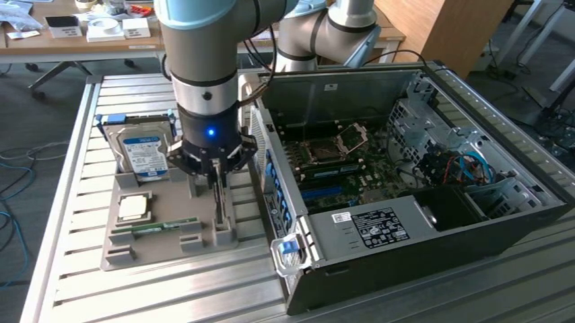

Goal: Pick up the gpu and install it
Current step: 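Pick up the gpu and move the gpu toward the slot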

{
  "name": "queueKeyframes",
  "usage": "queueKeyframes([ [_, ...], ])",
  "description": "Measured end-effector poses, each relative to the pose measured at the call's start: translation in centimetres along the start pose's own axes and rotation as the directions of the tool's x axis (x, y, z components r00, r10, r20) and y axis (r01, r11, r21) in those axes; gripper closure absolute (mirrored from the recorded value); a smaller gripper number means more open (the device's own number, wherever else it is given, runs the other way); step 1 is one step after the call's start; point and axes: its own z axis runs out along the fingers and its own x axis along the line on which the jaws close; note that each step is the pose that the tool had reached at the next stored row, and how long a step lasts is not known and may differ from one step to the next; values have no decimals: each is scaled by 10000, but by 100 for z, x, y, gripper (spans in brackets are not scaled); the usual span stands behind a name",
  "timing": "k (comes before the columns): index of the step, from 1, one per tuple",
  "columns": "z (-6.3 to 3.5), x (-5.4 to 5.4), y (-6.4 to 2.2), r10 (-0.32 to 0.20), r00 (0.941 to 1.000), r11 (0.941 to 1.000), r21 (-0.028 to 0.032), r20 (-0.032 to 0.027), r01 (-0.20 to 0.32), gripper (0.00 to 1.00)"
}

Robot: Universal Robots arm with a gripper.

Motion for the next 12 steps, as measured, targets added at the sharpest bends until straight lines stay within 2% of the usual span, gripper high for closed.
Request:
queueKeyframes([
  [12, -443, -3, 24, 0, 10000, 10000, 0, 1, 0, 73],
])
